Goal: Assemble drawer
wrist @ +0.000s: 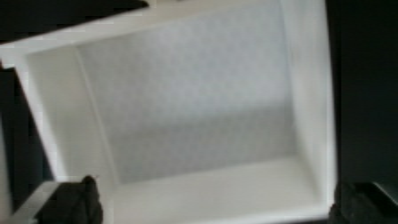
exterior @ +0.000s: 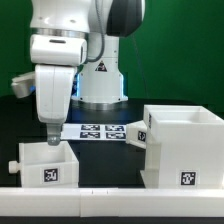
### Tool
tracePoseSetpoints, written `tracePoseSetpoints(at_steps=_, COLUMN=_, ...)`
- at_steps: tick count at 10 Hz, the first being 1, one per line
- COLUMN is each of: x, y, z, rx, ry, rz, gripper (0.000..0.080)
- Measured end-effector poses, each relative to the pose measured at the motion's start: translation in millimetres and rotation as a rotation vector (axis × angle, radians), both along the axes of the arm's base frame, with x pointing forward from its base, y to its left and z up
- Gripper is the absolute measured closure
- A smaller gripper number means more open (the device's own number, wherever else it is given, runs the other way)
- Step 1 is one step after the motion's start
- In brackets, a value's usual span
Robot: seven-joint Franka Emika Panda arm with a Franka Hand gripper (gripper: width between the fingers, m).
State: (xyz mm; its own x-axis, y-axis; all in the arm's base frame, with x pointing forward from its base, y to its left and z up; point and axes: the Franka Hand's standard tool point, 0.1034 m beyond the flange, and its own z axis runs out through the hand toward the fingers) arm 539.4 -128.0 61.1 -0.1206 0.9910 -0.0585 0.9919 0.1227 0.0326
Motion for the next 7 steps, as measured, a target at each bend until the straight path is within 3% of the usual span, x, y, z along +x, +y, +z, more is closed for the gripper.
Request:
tracePoseSetpoints(at_steps=2, x=-8.6, y=-28.0, z=-4.0, rx=0.007, ry=0.060, rz=0.071, gripper=0.0150)
tracePoseSetpoints(at_steps=3, x=-16.5, y=-34.4, z=-17.0, rx=0.013, ry=0.082, rz=0.096, gripper=0.0150)
tracePoseSetpoints(at_steps=7, x=-15.0, y=-35.3, z=-17.3, rx=0.011, ry=0.072, rz=0.089, gripper=0.0151)
